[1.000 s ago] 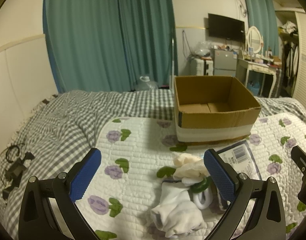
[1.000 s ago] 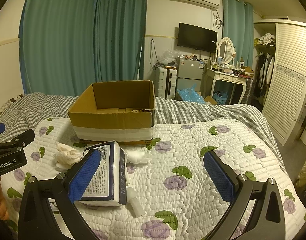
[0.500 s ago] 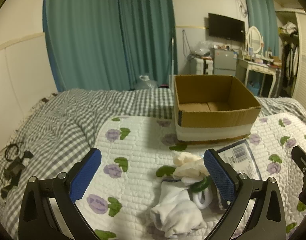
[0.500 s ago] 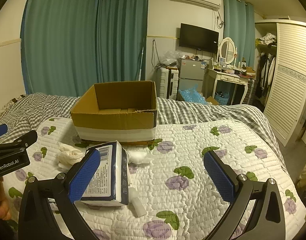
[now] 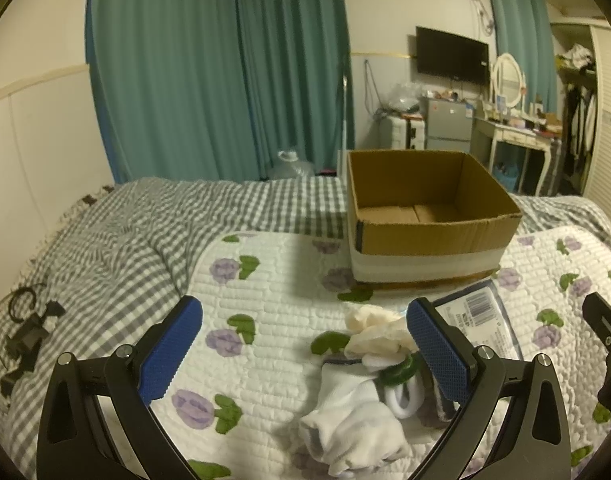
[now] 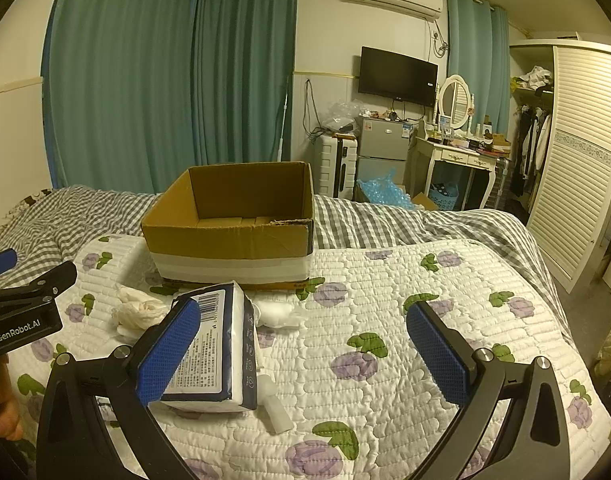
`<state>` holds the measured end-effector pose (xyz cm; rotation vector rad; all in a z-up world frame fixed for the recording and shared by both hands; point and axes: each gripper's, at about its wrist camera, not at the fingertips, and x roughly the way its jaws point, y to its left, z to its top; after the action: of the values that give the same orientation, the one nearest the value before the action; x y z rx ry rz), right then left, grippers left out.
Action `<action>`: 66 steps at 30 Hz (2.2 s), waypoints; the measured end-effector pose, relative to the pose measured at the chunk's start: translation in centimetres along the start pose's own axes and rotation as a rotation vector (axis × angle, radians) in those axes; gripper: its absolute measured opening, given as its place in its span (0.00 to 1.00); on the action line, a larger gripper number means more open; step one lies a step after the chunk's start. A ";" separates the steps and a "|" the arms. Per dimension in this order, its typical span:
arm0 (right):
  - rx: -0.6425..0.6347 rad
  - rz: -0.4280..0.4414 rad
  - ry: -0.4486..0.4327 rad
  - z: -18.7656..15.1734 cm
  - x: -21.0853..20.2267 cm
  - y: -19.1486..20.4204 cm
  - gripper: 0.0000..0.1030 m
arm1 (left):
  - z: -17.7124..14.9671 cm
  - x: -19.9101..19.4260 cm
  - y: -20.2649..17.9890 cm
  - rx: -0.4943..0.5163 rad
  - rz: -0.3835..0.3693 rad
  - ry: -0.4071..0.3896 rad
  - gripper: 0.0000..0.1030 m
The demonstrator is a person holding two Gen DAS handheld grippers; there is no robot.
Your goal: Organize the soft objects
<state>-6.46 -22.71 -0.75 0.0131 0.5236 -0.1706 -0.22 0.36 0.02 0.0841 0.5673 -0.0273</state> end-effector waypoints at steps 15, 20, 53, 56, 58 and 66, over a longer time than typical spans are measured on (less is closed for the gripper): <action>0.006 0.016 -0.016 0.2 -0.5 -0.1 1.00 | 0.2 -0.1 0.2 -0.004 0.005 -0.012 1.00; 0.000 0.040 -0.019 0.2 -0.6 -0.1 1.00 | -0.1 -0.6 0.9 -0.003 0.026 -0.006 1.00; -0.092 0.128 0.169 -2.4 5.3 2.6 1.00 | -7.6 3.3 -2.1 0.038 -0.128 0.305 1.00; -0.109 0.142 0.219 -3.2 6.7 3.3 1.00 | -8.4 4.3 -2.5 0.041 -0.123 0.342 1.00; -0.118 0.147 0.256 -3.8 7.8 3.7 1.00 | -8.9 5.0 -2.2 0.026 -0.126 0.363 1.00; -0.071 0.244 0.338 -5.4 10.3 3.9 1.00 | -9.7 5.6 -3.1 0.025 -0.161 0.375 0.89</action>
<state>0.26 -20.15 -10.67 0.0374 0.8594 0.0917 -0.86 -1.85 -11.38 0.0676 0.9482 -0.1776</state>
